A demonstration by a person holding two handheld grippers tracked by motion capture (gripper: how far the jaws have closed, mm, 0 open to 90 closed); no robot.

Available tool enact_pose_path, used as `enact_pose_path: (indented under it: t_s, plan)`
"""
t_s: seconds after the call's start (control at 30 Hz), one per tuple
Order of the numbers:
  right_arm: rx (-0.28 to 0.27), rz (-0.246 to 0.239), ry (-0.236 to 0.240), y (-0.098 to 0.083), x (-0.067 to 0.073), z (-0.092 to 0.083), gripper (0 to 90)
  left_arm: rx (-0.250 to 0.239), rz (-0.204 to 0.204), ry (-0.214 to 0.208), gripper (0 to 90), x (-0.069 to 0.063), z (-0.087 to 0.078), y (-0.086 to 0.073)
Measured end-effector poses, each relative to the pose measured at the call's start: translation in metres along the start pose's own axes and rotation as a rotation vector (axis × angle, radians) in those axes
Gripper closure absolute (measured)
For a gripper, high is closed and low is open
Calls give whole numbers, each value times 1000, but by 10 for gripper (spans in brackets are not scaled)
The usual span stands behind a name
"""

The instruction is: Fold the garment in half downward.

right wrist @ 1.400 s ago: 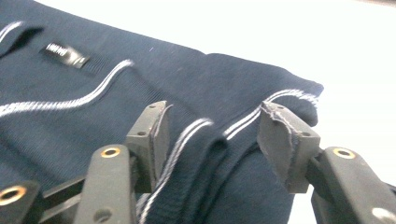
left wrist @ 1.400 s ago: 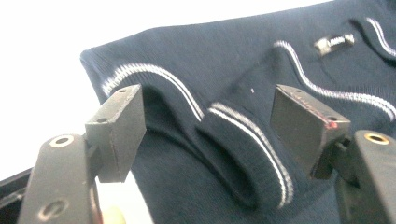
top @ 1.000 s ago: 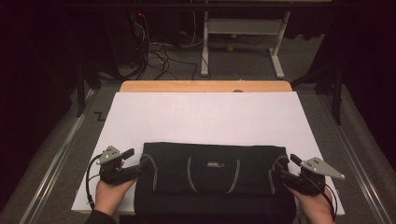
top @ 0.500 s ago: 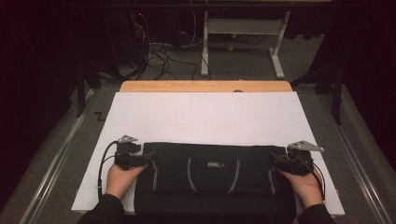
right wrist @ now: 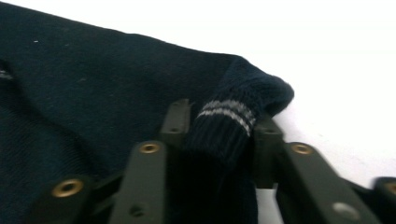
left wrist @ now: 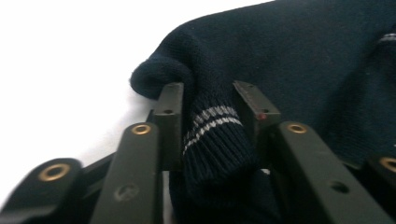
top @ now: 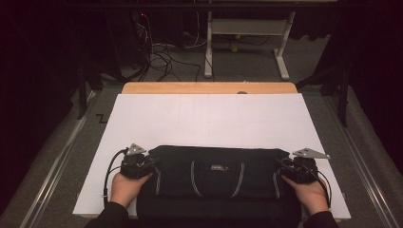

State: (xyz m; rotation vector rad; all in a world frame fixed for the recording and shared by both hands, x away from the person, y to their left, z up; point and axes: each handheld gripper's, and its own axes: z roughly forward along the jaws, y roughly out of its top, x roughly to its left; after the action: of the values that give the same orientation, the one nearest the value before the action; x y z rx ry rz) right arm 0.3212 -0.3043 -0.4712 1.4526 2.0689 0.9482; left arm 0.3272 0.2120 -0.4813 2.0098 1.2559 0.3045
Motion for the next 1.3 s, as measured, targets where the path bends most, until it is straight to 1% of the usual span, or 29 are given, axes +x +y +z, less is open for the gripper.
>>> enact_pose_path:
  t_s: [0.03,0.17,0.23,0.37,0.5,0.6,0.7,0.73,0.8,0.87,0.93,1.03,1.07,1.1,1.13,1.17,1.2,1.23,1.3]
  plan:
    - [-2,-7,8,0,1,0,741,-1,-2,-4,646,0,0,0]
    - [-7,-21,14,-1,2,0,776,-7,-4,-16,675,1,-1,-1]
    - [-10,-19,13,-1,2,-1,781,-10,-10,-17,679,1,-1,-2]
    - [-23,-30,4,-1,3,-2,796,-19,0,-15,686,0,-3,-2]
    - [-39,-42,-7,-2,4,-4,801,-43,0,-16,691,1,-6,-3]
    - [-53,-48,-14,-2,4,-6,802,-66,8,-14,699,0,-9,-3]
    - [-66,-47,-17,-2,4,-8,802,-86,12,1,704,-2,-11,-2]
    - [-74,-55,-22,-1,4,-9,803,-90,12,3,705,-2,-11,-2]
    - [-80,-55,-29,1,4,-9,806,-96,12,10,709,-2,-11,0]
    - [-85,-60,-45,4,4,-7,808,-86,11,19,711,0,-8,1]
    - [-74,-71,-53,8,5,-3,811,-79,0,21,714,1,-5,1]
    - [-64,-101,-70,16,5,5,814,-80,12,38,717,2,-5,6]
    - [-64,-101,-70,16,5,5,814,-81,12,41,717,3,-5,8]
    - [-67,-102,-74,19,4,7,814,-81,10,45,717,5,-5,11]
    - [-71,-106,-80,21,3,8,814,-84,9,55,718,7,-4,14]
    - [-81,-114,-93,27,3,11,814,-92,0,70,719,10,-2,20]
    - [-81,-114,-93,27,3,11,814,-92,0,70,719,10,-2,20]
    - [-94,-130,-112,33,3,13,814,-87,-7,72,719,11,0,23]
    - [-98,-134,-117,36,3,14,814,-89,-15,84,720,14,5,31]
